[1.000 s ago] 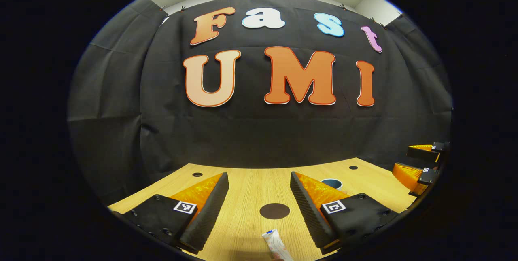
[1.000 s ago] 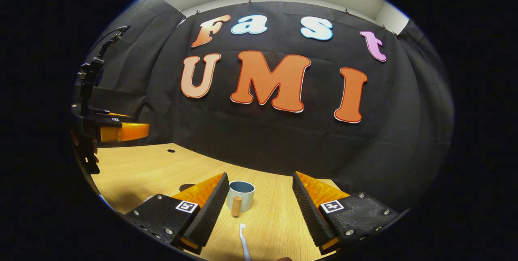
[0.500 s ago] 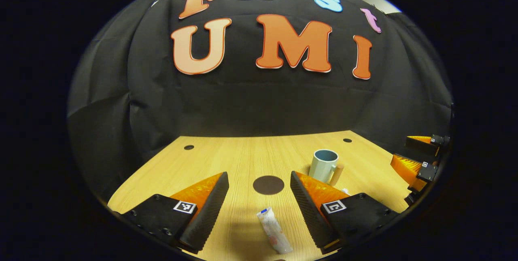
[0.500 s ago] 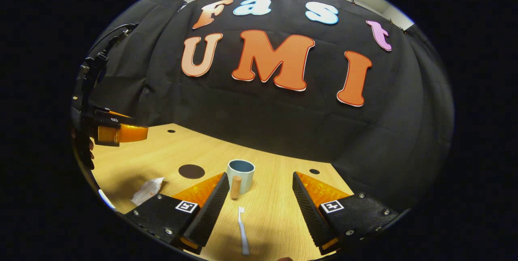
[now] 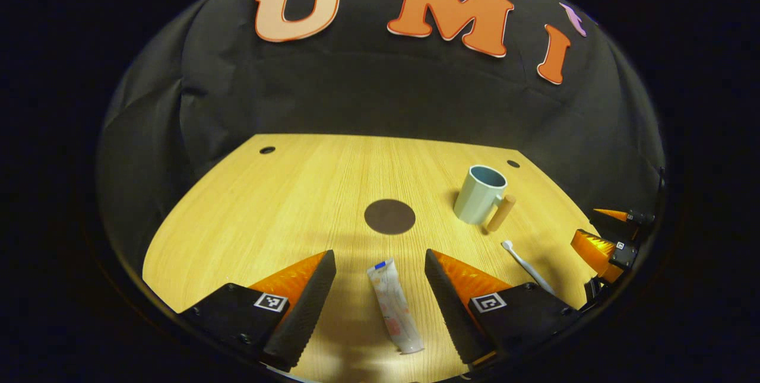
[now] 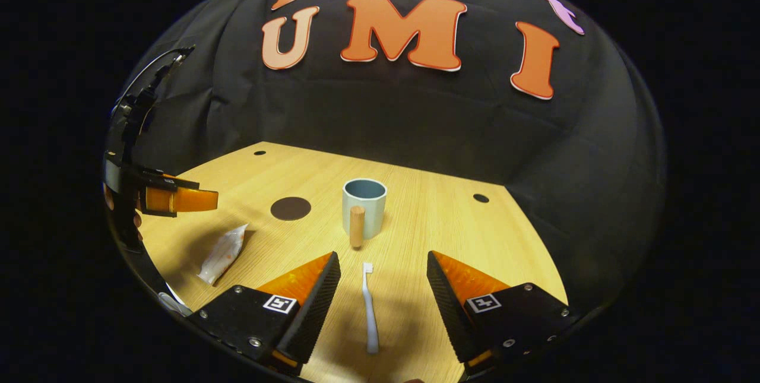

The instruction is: Put the toothbrush and toothpaste on the desktop into the cup, then pick up the cup and place it on the coaster on the desktop.

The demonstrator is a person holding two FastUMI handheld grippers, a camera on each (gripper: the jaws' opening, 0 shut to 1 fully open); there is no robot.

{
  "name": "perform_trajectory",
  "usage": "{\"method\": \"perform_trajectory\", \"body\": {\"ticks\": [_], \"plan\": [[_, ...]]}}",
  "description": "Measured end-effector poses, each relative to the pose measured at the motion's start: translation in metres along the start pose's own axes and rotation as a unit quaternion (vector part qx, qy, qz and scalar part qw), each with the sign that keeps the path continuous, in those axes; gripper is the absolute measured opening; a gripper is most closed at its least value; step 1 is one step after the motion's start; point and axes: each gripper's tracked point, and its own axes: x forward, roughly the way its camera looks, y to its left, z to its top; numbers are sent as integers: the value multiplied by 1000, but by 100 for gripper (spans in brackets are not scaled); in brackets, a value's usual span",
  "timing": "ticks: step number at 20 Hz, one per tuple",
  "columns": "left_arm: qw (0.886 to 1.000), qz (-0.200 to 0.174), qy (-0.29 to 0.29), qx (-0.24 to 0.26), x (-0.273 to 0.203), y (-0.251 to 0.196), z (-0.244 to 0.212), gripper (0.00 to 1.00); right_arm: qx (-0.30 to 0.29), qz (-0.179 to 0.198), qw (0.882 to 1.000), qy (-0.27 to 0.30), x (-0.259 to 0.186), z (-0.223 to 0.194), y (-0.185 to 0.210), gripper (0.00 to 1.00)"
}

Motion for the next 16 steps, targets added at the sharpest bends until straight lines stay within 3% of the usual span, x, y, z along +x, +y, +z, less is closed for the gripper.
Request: {"method": "perform_trajectory", "body": {"ticks": [13,16], "plan": [[993,5,112,21,41,-5,-60,96,-2,18,991,134,37,-72,14,83],[990,8,140,5,44,-7,-70,96,-5,21,987,159,43,-86,16,73]]}}
